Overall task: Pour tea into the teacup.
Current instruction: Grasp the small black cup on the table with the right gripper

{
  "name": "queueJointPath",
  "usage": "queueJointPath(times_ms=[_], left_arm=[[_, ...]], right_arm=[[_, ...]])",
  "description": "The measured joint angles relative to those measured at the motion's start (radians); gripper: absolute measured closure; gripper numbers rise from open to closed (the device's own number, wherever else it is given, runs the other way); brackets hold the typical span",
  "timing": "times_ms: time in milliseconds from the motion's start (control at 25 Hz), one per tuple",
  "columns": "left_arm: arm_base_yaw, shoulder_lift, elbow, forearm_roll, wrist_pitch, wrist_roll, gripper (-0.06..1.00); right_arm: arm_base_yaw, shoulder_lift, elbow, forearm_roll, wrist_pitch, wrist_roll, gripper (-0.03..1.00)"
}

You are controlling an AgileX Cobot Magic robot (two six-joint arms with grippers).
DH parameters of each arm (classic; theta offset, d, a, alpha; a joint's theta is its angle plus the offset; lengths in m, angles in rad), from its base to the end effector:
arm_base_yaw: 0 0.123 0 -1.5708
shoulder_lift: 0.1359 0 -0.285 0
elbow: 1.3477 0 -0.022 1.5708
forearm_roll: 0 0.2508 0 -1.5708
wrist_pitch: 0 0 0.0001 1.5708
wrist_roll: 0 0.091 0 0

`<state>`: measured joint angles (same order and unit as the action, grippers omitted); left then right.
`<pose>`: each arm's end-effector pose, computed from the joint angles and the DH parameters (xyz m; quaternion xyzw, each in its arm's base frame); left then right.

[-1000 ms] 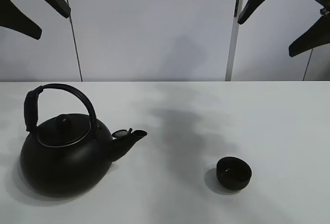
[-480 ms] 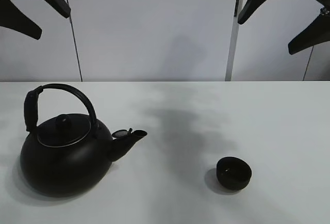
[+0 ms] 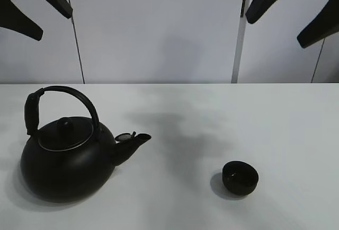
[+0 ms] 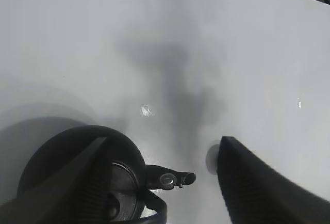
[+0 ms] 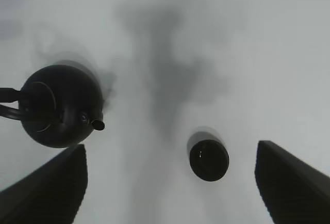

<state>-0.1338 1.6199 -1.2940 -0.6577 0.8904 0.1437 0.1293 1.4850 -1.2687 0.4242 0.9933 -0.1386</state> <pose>0.3348 -0.0887 0.2973 -0.0142 0.9344 -0.2884 0.2087 0.2994 0.0706 0.3218 -0.0551 0.9543 0.1965 0.2183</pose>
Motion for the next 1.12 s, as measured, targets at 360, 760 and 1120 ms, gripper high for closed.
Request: queueJointPath(times_ms=[360, 760, 1120], left_arm=[[0.000, 0.000, 0.000, 0.000, 0.000, 0.000, 0.51], [0.000, 0.000, 0.000, 0.000, 0.000, 0.000, 0.51], [0.000, 0.000, 0.000, 0.000, 0.000, 0.000, 0.51]], right_arm=[[0.005, 0.000, -0.172, -0.013, 0.170, -0.021, 0.36], [0.255, 0.096, -0.176, -0.236, 0.168, 0.042, 0.36], [0.294, 0.248, -0.176, -0.279, 0.167, 0.053, 0.36]])
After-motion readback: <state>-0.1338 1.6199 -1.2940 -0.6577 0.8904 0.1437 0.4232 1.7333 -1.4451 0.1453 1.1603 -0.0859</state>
